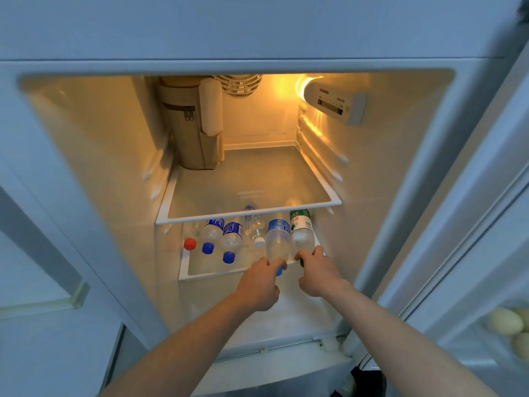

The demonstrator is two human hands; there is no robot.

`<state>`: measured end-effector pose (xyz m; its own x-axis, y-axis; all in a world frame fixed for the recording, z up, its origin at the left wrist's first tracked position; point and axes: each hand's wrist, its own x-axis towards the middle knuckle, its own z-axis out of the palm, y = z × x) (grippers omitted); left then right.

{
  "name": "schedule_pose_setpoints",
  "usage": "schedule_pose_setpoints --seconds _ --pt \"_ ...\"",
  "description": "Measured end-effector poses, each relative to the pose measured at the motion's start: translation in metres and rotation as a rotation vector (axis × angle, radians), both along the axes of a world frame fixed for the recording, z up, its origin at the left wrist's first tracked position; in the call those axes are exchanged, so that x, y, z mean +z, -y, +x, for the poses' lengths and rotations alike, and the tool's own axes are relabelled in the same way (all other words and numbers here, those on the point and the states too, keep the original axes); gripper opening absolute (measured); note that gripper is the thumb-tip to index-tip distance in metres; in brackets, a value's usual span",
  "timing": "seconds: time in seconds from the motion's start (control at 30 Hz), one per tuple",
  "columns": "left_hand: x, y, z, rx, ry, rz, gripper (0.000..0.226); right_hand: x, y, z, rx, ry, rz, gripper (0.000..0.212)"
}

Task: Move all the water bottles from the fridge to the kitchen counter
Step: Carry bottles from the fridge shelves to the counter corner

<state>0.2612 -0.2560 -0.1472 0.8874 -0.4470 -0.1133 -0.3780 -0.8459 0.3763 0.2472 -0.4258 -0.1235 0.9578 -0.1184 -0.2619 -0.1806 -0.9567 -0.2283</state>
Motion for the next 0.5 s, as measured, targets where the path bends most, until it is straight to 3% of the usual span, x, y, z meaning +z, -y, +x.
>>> schedule_pose_setpoints --seconds 0.23,0.5 --pt "0.005 0.001 -0.008 0.010 -0.010 -0.035 0.050 0.006 0.002 -0.018 -0.023 0.054 0.044 0.051" --pt "0.016 -0.018 -0.035 0.004 0.228 -0.146 0.025 0.027 -0.003 -0.060 -0.017 0.258 0.146 0.033"
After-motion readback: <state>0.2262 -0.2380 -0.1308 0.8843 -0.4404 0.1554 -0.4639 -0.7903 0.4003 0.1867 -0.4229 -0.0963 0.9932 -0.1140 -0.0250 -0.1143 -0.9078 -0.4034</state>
